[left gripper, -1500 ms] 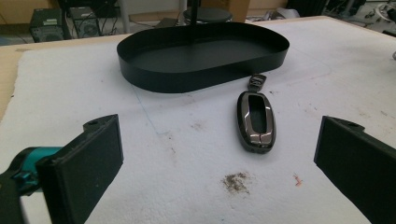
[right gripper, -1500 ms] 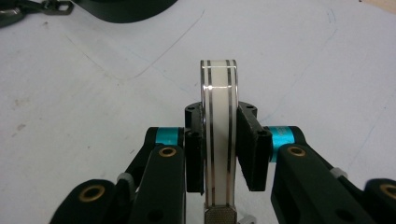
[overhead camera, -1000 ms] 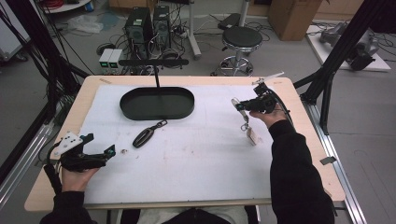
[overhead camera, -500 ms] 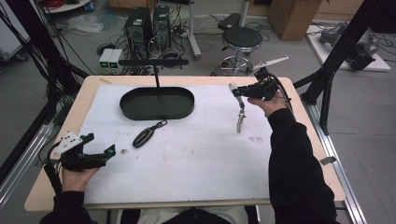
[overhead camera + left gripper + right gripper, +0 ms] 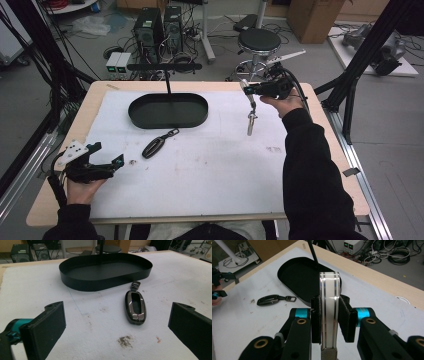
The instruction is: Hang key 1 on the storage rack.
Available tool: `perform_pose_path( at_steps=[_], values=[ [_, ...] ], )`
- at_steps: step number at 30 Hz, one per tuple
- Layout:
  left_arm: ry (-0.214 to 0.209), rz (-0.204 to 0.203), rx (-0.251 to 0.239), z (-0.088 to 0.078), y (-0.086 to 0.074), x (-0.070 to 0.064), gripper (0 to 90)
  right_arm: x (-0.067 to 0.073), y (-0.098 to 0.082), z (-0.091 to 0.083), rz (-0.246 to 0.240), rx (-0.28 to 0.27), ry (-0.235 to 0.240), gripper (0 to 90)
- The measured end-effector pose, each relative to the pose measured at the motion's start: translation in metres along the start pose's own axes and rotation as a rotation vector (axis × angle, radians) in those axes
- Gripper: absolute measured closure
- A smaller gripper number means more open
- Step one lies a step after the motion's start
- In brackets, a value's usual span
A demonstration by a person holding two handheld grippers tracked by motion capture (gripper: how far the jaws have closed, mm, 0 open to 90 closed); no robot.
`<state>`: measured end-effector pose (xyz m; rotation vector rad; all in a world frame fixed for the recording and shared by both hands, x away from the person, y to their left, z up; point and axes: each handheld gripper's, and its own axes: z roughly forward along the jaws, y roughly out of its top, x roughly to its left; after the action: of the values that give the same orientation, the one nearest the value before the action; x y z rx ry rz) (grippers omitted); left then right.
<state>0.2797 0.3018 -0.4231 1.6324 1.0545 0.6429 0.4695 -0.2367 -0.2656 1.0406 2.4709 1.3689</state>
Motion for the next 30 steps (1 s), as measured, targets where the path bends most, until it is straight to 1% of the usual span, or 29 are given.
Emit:
perform_pose_path(
  at_steps=[1, 3, 5, 8, 9, 11, 12, 13, 15, 18, 21, 24, 30],
  values=[
    [-0.001, 0.001, 0.000, 0.000, 0.000, 0.000, 1.7, 0.002, 0.002, 0.000, 0.007, 0.002, 0.002, 74.5],
    [-0.001, 0.000, -0.003, 0.000, 0.000, 0.000, 1.7, 0.003, 0.007, 0.000, 0.001, -0.007, 0.006, 74.5],
    [-0.001, -0.001, -0.002, 0.000, 0.000, 0.000, 1.7, 0.004, 0.010, 0.002, 0.000, -0.004, 0.008, 74.6],
    [-0.002, -0.002, -0.002, -0.001, 0.000, -0.001, 1.7, 0.005, 0.016, 0.006, -0.007, 0.009, 0.009, 74.6],
    [-0.003, -0.002, -0.001, 0.000, 0.000, -0.001, 1.7, 0.006, 0.022, 0.010, -0.010, 0.001, 0.017, 74.7],
    [-0.005, -0.001, 0.000, 0.000, 0.000, -0.001, 1.7, 0.007, 0.025, 0.011, -0.010, 0.002, 0.019, 74.7],
    [-0.006, 0.000, 0.000, 0.000, 0.000, -0.001, 1.7, 0.010, 0.032, 0.015, -0.019, 0.005, 0.022, 74.7],
    [-0.007, -0.002, -0.002, 0.000, 0.000, -0.001, 1.7, 0.010, 0.032, 0.015, -0.019, 0.005, 0.022, 74.7],
    [-0.008, 0.000, 0.001, 0.000, 0.000, 0.000, 1.7, 0.014, 0.041, 0.019, -0.035, 0.006, 0.019, 74.7],
    [-0.012, 0.000, 0.000, 0.000, 0.000, 0.000, 1.7, 0.020, 0.052, 0.025, -0.048, -0.009, 0.037, 74.8],
    [-0.012, -0.001, -0.002, -0.001, 0.000, -0.001, 1.7, 0.026, 0.061, 0.032, -0.065, -0.014, 0.037, 74.8],
    [-0.012, -0.003, -0.006, -0.002, 0.000, 0.000, 1.7, 0.030, 0.069, 0.039, -0.068, -0.023, 0.052, 74.8],
    [-0.013, -0.004, -0.005, -0.002, 0.000, 0.000, 1.7, 0.039, 0.086, 0.054, -0.079, -0.017, 0.073, 74.8]
  ],
)
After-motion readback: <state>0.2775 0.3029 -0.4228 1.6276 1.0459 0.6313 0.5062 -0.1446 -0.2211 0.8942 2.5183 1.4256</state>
